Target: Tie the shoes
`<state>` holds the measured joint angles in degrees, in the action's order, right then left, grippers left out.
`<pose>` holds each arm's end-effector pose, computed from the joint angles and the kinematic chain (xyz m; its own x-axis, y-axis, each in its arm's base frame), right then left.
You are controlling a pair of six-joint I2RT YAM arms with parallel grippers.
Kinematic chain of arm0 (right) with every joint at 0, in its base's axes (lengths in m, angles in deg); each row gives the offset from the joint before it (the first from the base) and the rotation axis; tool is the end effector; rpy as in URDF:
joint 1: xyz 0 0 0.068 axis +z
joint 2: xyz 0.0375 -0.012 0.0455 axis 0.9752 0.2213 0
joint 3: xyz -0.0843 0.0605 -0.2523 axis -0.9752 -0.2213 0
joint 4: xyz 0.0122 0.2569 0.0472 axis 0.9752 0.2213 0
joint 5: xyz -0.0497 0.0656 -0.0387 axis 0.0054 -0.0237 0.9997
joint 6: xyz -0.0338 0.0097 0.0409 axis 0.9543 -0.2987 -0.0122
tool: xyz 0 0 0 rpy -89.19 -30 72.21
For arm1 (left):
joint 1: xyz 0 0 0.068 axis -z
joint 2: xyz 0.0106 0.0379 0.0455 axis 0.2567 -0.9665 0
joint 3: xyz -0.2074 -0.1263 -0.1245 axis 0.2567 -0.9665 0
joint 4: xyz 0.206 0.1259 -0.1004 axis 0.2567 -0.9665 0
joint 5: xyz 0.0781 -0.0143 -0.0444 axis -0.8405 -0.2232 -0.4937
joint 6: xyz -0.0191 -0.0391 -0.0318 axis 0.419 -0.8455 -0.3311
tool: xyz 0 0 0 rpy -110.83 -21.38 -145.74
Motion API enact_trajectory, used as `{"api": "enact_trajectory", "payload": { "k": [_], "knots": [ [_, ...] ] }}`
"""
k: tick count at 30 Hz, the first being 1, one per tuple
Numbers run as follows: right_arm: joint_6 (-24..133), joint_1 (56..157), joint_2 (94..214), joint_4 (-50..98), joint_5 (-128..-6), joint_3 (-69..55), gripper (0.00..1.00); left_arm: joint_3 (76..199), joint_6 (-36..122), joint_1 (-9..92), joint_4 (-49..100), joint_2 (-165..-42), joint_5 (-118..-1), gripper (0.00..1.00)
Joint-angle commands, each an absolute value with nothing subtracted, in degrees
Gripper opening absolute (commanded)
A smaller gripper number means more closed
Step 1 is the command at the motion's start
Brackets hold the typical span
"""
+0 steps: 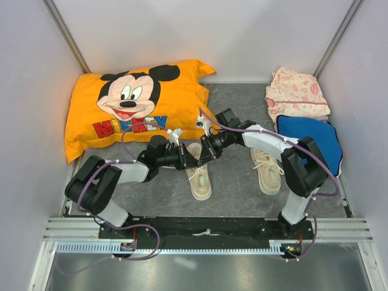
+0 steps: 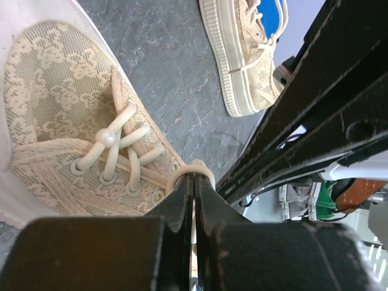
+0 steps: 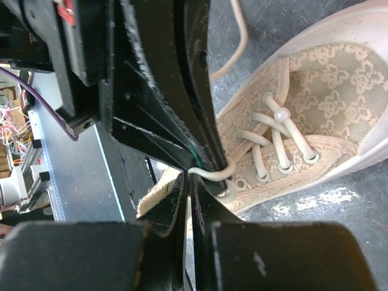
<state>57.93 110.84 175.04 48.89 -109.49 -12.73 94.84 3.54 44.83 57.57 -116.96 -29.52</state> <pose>0.2899 0.2253 0.2089 -0.7450 -0.4511 -0.4913 -0.6528 0.3419 0.6759 0.2349 -0.1607 0.1543 -0.9109 -0.1782 -0.3721 0.2723 0.4179 -0.8667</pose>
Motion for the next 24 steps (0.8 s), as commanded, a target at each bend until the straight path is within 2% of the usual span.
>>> {"api": "enact_trajectory", "payload": {
  "k": [1, 4, 11, 17, 24],
  "knots": [
    [56.1, 111.7, 173.7, 45.4, -111.5, -13.5, 0.09, 94.8, -0.6, 44.8, 64.5, -119.0, -28.3, 0.01],
    [56.0, 111.7, 173.3, 45.2, -111.3, -13.8, 0.10, 95.6, -2.1, 45.0, 67.2, -121.5, -27.4, 0.02],
    [54.6, 109.4, 169.9, 46.4, -109.4, -15.3, 0.31, 96.0, -3.2, 44.8, 68.4, -123.7, -26.5, 0.02],
    [52.1, 103.1, 168.1, 47.7, -109.7, -17.1, 0.32, 95.7, -2.8, 44.8, 67.8, -123.4, -26.5, 0.02],
    [52.1, 102.8, 172.9, 48.2, -111.7, -18.3, 0.32, 96.1, -2.3, 44.8, 67.8, -123.4, -26.2, 0.02]
  ]
}}
